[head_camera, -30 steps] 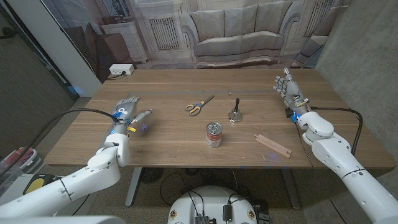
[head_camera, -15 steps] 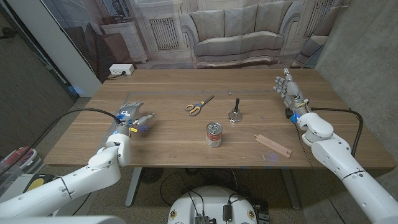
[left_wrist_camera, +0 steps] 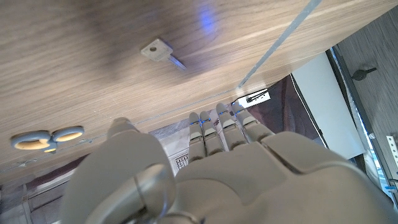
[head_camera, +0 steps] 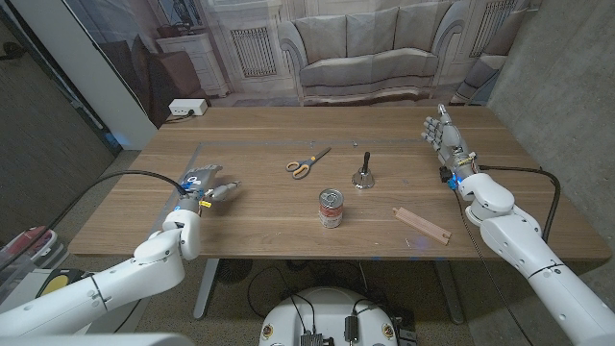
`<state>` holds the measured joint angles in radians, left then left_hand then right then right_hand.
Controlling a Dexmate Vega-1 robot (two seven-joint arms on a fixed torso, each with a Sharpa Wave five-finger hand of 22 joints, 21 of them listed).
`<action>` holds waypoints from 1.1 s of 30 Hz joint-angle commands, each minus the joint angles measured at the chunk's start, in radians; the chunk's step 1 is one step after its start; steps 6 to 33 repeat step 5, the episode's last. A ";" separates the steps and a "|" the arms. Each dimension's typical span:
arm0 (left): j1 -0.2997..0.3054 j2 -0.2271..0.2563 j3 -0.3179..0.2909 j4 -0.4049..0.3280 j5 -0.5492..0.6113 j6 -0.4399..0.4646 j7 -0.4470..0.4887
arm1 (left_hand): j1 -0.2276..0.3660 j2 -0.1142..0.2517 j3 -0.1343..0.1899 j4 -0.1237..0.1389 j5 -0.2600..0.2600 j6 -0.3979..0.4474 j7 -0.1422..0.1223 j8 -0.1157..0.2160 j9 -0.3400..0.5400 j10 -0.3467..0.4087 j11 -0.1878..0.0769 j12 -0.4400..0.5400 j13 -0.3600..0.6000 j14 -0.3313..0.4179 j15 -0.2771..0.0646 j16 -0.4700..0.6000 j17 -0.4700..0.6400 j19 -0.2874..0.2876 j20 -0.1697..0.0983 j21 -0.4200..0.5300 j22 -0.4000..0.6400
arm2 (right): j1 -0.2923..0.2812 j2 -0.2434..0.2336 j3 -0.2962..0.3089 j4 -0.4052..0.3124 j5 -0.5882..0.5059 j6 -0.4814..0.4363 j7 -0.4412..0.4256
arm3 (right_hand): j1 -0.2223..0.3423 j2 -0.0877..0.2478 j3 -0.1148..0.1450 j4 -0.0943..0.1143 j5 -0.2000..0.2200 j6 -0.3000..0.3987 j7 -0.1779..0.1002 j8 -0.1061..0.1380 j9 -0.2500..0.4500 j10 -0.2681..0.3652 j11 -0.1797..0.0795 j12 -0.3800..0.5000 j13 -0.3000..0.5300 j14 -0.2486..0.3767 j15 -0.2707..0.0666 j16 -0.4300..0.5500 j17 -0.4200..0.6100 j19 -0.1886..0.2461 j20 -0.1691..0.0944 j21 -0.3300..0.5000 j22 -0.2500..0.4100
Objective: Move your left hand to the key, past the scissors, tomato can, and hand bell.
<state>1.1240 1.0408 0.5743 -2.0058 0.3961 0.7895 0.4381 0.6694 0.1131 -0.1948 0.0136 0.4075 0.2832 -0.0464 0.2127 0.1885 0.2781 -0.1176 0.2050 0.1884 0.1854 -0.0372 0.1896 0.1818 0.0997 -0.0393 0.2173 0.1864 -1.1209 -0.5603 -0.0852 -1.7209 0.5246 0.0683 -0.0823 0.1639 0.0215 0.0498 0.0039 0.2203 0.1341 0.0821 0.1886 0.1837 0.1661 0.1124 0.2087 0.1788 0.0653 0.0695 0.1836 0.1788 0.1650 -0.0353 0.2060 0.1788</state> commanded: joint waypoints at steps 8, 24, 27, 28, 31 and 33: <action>-0.017 -0.004 0.013 0.005 -0.004 -0.018 0.002 | 0.005 0.001 -0.004 -0.002 0.011 0.011 0.001 0.004 0.001 0.007 -0.001 0.005 0.002 0.008 -0.053 0.007 0.003 0.010 -0.034 0.005 0.002 | -0.022 -0.016 0.017 -0.025 0.004 -0.021 -0.006 | 0.001 0.004 -0.002 0.001 -0.002 0.005 -0.003 0.005 0.002 0.004 0.000 0.003 0.005 0.004 0.003 0.002 0.002 0.010 -0.002 -0.001 0.004; -0.017 -0.004 0.013 0.005 -0.004 -0.018 0.002 | 0.005 0.001 -0.004 -0.002 0.011 0.011 0.001 0.004 0.001 0.007 -0.001 0.005 0.002 0.008 -0.053 0.007 0.003 0.010 -0.034 0.005 0.002 | -0.022 -0.016 0.017 -0.025 0.004 -0.021 -0.006 | 0.001 0.004 -0.002 0.001 -0.002 0.005 -0.003 0.005 0.002 0.004 0.000 0.003 0.005 0.004 0.003 0.002 0.002 0.010 -0.002 -0.001 0.004; -0.017 -0.004 0.013 0.005 -0.004 -0.018 0.002 | 0.005 0.001 -0.004 -0.002 0.011 0.011 0.001 0.004 0.001 0.007 -0.001 0.005 0.002 0.008 -0.053 0.007 0.003 0.010 -0.034 0.005 0.002 | -0.022 -0.016 0.017 -0.025 0.004 -0.021 -0.006 | 0.001 0.004 -0.002 0.001 -0.002 0.005 -0.003 0.005 0.002 0.004 0.000 0.003 0.005 0.004 0.003 0.002 0.002 0.010 -0.002 -0.001 0.004; -0.017 -0.004 0.013 0.005 -0.004 -0.018 0.002 | 0.005 0.001 -0.004 -0.002 0.011 0.011 0.001 0.004 0.001 0.007 -0.001 0.005 0.002 0.008 -0.053 0.007 0.003 0.010 -0.034 0.005 0.002 | -0.022 -0.016 0.017 -0.025 0.004 -0.021 -0.006 | 0.001 0.004 -0.002 0.001 -0.002 0.005 -0.003 0.005 0.002 0.004 0.000 0.003 0.005 0.004 0.003 0.002 0.002 0.010 -0.002 -0.001 0.004; -0.017 -0.004 0.013 0.005 -0.004 -0.018 0.002 | 0.005 0.001 -0.004 -0.002 0.011 0.011 0.001 0.004 0.001 0.007 -0.001 0.005 0.002 0.008 -0.053 0.007 0.003 0.010 -0.034 0.005 0.002 | -0.022 -0.016 0.017 -0.025 0.004 -0.021 -0.006 | 0.001 0.004 -0.002 0.001 -0.002 0.005 -0.003 0.005 0.002 0.004 0.000 0.003 0.005 0.004 0.003 0.002 0.002 0.010 -0.002 -0.001 0.004; -0.017 -0.004 0.013 0.005 -0.004 -0.018 0.002 | 0.005 0.001 -0.004 -0.002 0.011 0.011 0.001 0.004 0.001 0.007 -0.001 0.005 0.002 0.008 -0.053 0.007 0.003 0.010 -0.034 0.005 0.002 | -0.022 -0.016 0.017 -0.025 0.004 -0.021 -0.006 | 0.001 0.004 -0.002 0.001 -0.002 0.005 -0.003 0.005 0.002 0.004 0.000 0.003 0.005 0.004 0.003 0.002 0.002 0.010 -0.002 -0.001 0.004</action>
